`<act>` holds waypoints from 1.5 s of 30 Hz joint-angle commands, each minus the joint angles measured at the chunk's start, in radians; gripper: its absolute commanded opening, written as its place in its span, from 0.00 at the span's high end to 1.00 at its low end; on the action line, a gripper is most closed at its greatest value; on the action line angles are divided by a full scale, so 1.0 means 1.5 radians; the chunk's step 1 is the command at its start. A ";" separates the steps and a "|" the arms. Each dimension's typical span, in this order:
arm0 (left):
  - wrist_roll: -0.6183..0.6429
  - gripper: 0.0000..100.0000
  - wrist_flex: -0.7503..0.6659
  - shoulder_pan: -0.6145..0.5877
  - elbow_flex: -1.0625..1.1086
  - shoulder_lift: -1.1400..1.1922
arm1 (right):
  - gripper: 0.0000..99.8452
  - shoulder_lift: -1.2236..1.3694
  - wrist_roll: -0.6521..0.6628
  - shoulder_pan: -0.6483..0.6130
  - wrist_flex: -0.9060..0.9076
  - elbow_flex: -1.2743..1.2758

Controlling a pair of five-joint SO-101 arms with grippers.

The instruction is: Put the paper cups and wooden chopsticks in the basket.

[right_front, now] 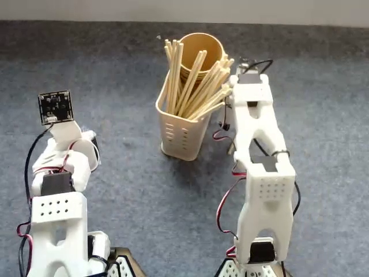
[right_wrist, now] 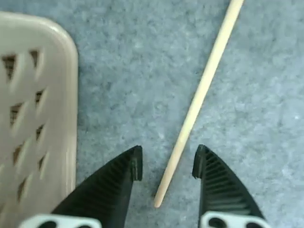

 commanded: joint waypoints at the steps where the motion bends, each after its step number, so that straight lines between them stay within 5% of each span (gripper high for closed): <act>1: 0.004 0.92 -0.012 -0.001 -0.004 -0.009 | 0.82 0.039 -0.002 0.028 -0.001 -0.054; 6: 0.005 0.92 -0.012 0.007 -0.004 -0.009 | 1.00 0.117 -0.004 0.064 0.006 -0.119; 13: 0.004 0.92 -0.012 0.018 -0.003 -0.009 | 1.00 0.142 0.007 0.100 0.069 -0.228; 20: 0.003 0.92 -0.042 0.021 0.020 -0.007 | 1.00 0.075 0.023 0.086 0.266 -0.683; 24: 0.003 0.92 -0.044 0.028 0.029 -0.009 | 1.00 0.014 0.019 0.069 0.278 -0.918; 33: 0.002 0.92 -0.044 0.034 0.029 -0.004 | 0.99 -0.267 0.023 -0.032 0.277 -0.905; 39: 0.002 0.92 -0.044 0.034 0.030 -0.004 | 1.00 -0.498 0.023 0.002 0.283 -0.860; 41: 0.002 0.92 -0.044 0.034 0.031 -0.004 | 1.00 -0.590 0.030 0.034 0.283 -0.718; 45: 0.002 0.92 -0.069 0.035 0.047 -0.004 | 0.99 -0.836 0.068 0.033 0.274 -0.152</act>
